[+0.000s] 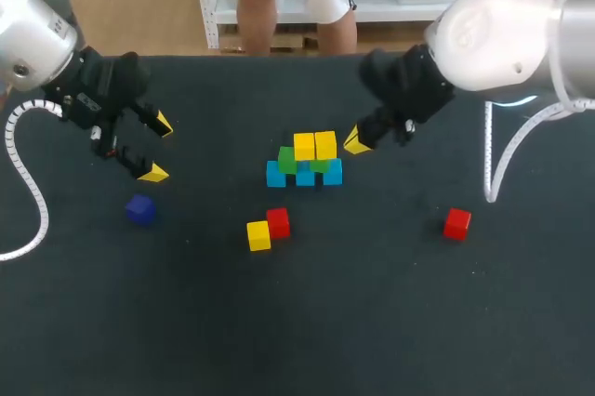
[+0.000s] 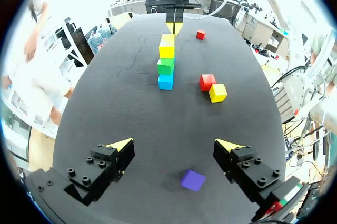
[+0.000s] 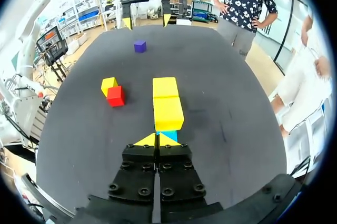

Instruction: Place the blue cubes, place green cubes on the blue cubes, place the yellow cubes on the green cubes, then place the red cubes on the yellow cubes, and place purple cube on the red cubes.

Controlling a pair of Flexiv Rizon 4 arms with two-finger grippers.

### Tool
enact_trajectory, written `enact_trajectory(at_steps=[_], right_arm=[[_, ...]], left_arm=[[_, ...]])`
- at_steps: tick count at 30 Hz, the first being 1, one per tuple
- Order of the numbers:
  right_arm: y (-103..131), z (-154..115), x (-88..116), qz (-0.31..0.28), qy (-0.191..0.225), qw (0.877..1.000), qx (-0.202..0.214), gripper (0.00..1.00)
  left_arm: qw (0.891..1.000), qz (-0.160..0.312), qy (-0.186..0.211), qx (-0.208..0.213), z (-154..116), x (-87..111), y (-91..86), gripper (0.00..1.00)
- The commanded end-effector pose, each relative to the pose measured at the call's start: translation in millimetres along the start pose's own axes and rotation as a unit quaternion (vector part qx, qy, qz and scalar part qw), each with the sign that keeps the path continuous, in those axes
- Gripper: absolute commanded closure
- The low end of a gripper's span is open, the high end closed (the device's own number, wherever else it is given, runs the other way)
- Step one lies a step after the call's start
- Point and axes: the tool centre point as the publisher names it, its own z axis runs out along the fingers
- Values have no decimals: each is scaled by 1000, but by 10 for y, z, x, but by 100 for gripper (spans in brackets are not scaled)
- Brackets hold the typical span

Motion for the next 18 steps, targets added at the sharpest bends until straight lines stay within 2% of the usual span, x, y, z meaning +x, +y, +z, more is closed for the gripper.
enact_trajectory(at_steps=[1,2,9,15,18], right_arm=[[91,-153,108,-1,-1,1000,12,15],[103,-187,138,-3,0,1000,16,0],[172,-433,367,-4,-4,999,39,0],[209,-612,504,-8,-20,998,58,0],[242,-703,578,0,-42,997,68,0]], left_arm=[[1000,2,-3,-1,2,18,-8,0],[1000,2,-3,-1,2,18,-8,0],[1000,2,-3,-1,2,18,-8,0],[1000,2,-3,-1,2,18,-8,0],[1000,2,-3,-1,2,18,-8,0]])
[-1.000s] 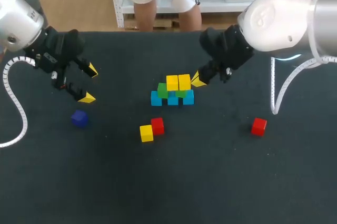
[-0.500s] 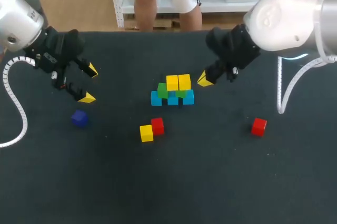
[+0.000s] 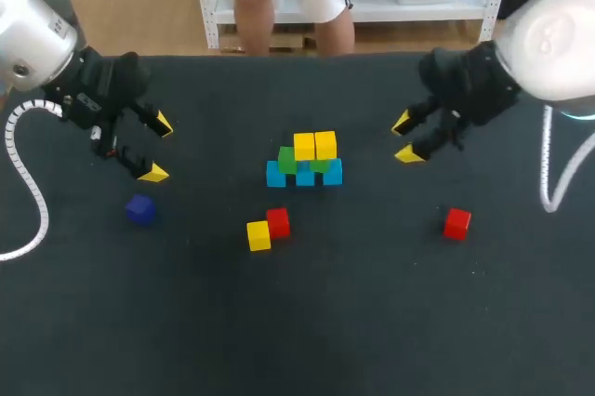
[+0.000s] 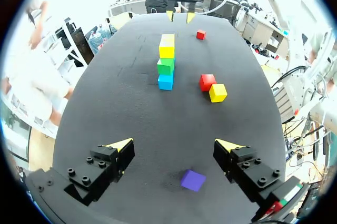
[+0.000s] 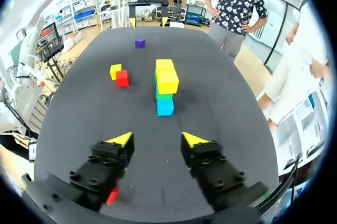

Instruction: Place the blue cubes, place green cubes on the blue cubes, place the yellow cubes on the green cubes, then place the red cubes on the yellow cubes, and place purple cube on the red cubes.

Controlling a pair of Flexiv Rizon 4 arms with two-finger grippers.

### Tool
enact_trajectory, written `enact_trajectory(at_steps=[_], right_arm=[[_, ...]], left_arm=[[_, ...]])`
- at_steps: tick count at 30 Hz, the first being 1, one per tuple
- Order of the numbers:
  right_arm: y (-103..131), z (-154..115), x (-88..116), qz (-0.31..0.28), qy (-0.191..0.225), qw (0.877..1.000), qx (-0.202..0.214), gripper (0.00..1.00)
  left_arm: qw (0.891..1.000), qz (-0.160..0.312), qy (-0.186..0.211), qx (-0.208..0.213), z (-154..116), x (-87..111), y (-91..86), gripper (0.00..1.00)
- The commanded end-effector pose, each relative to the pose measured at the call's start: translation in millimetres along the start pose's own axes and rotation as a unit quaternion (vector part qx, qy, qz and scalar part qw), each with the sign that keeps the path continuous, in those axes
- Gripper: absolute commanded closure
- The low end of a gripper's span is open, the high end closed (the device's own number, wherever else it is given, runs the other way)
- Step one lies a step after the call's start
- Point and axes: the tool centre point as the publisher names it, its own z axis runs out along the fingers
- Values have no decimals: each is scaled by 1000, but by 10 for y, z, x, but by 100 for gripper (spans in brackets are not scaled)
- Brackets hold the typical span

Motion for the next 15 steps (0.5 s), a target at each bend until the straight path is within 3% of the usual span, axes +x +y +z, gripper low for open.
enact_trajectory(at_steps=[1,6,15], right_arm=[[129,-177,128,8,-34,999,26,0],[157,-318,264,28,-60,997,36,0],[231,-510,490,39,-52,997,46,0]], left_arm=[[1000,2,-3,-1,2,18,-8,0],[1000,2,-3,-1,2,18,-8,0],[1000,2,-3,-1,2,18,-8,0]])
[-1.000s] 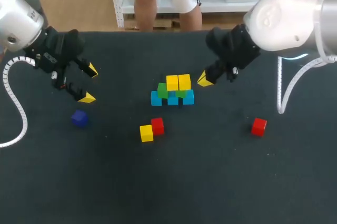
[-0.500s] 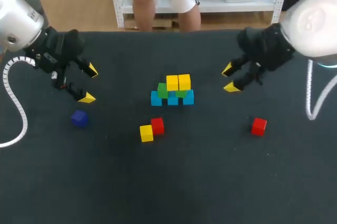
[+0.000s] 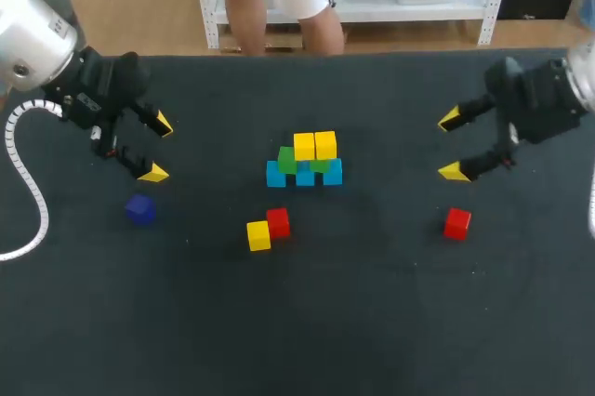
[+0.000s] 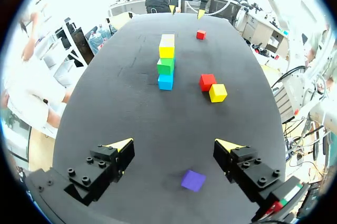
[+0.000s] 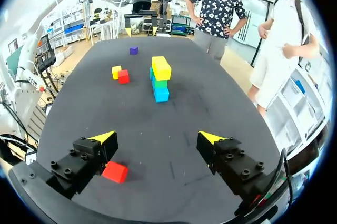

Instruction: Place the blue cubes, place green cubes on the blue cubes, place the yellow cubes on the green cubes, then place the red cubes on the yellow cubes, and place purple cube on the red cubes.

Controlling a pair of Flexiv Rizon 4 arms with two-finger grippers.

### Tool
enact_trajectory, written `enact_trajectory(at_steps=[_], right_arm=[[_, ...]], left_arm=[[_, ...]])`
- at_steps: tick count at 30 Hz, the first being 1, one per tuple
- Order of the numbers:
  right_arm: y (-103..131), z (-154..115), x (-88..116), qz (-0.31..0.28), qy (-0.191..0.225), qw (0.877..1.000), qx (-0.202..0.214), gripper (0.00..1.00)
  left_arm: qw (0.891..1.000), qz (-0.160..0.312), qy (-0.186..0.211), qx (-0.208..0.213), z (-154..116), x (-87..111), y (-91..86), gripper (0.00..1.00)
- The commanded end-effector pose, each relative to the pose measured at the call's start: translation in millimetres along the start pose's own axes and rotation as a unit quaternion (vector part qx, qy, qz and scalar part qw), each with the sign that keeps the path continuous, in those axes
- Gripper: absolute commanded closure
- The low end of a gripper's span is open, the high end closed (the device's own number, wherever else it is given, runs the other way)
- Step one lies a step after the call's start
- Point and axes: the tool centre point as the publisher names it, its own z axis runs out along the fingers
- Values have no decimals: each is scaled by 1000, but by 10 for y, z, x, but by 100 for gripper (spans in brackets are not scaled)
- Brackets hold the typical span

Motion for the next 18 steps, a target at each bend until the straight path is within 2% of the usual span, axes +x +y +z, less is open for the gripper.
enact_trajectory(at_steps=[1,9,18], right_arm=[[75,-116,70,1,0,1000,4,0],[100,-174,97,-6,5,1000,-2,0],[100,-174,97,-6,5,1000,-2,0]], left_arm=[[1000,2,-3,-1,2,18,-8,0],[1000,2,-3,-1,2,18,-8,0],[1000,9,-1,-18,110,-208,-273,0]])
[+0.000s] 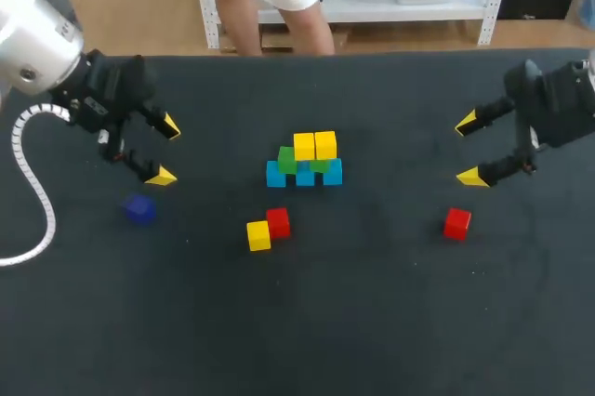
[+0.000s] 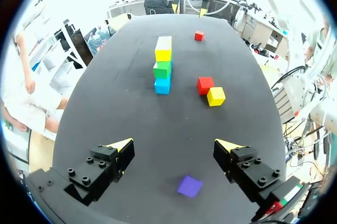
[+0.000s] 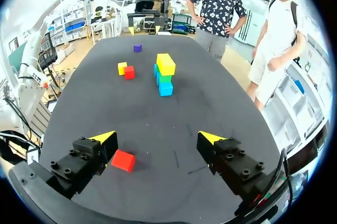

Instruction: Place the blue cubes, place green cubes on the blue cubes, place the yellow cubes on the green cubes, then place the red cubes on the yellow cubes, and place purple cube on the red cubes.

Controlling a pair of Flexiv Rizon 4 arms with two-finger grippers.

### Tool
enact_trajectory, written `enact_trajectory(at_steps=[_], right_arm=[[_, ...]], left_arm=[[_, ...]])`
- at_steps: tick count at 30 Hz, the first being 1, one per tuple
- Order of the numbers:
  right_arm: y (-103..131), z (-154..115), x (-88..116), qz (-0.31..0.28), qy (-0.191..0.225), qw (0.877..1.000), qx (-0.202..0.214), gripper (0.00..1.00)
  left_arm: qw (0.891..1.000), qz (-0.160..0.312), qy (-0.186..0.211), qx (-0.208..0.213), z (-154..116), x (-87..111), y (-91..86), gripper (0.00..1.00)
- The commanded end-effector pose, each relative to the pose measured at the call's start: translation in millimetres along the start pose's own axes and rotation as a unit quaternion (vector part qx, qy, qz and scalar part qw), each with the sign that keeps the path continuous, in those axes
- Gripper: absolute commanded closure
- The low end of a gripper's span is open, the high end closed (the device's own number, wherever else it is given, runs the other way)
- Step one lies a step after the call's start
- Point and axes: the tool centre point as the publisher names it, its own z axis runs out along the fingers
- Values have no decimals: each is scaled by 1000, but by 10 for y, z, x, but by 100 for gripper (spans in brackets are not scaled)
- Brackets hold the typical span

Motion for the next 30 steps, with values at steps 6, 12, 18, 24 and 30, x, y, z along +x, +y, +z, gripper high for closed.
enact_trajectory(at_steps=[6,12,18,24,30], right_arm=[[-2,3,5,0,-2,1000,0,0],[-2,3,5,0,-2,1000,0,0],[-2,3,5,0,-2,1000,0,0],[-2,3,5,0,-2,1000,0,0],[-2,3,5,0,-2,1000,0,0]], left_arm=[[999,-5,1,-34,111,-199,-397,0],[999,-12,0,-45,177,-311,-677,0],[999,-17,7,-50,271,-392,-875,0],[999,-17,5,-44,417,-463,-986,0],[999,-14,1,-35,587,-525,-1036,0]])
